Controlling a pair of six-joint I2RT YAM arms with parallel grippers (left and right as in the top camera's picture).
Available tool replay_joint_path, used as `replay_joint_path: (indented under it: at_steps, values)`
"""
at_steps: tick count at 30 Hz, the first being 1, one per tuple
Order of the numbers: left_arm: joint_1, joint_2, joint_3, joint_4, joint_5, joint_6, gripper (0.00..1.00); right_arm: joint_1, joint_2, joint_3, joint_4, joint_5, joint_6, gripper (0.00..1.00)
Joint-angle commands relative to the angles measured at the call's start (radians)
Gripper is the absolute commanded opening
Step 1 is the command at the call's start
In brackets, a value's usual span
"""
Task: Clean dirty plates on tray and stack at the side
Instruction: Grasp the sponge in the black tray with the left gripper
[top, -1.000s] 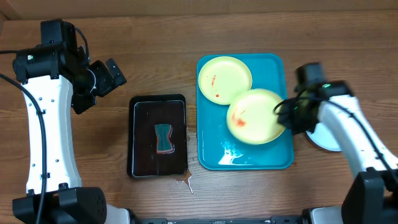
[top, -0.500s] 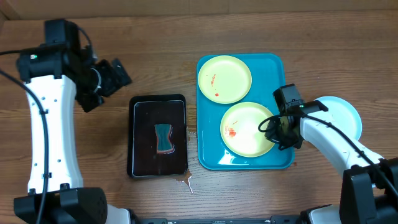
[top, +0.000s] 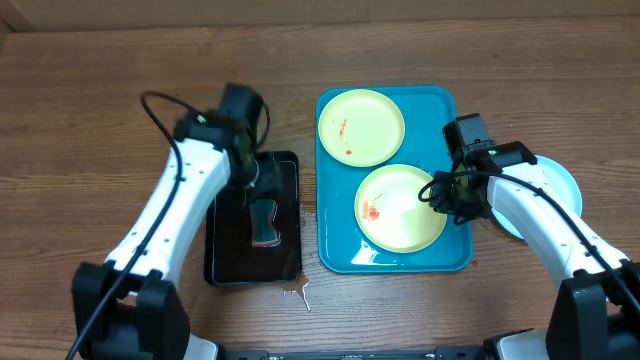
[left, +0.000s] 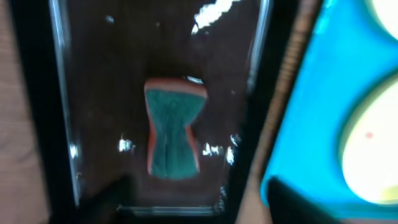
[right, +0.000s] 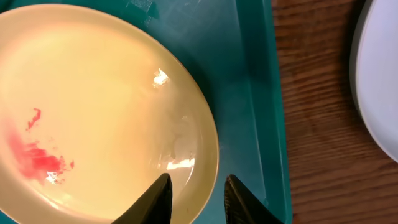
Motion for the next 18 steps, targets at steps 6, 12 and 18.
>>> replay_joint_path:
  at_steps: [6, 12, 18]
  values:
    - [-0.005, 0.003, -0.296, 0.241, -0.031, -0.1, 0.42, -0.002, -0.027, 0.023, 0.005, -0.011, -0.003, 0.29]
    - [-0.007, 0.003, -0.377, 0.325, -0.038, -0.106, 0.34, -0.014, -0.027, 0.023, 0.007, -0.01, 0.053, 0.29]
    - [-0.008, 0.039, -0.431, 0.422, -0.04, -0.101, 0.28, -0.065, -0.027, 0.023, 0.009, -0.024, 0.079, 0.29]
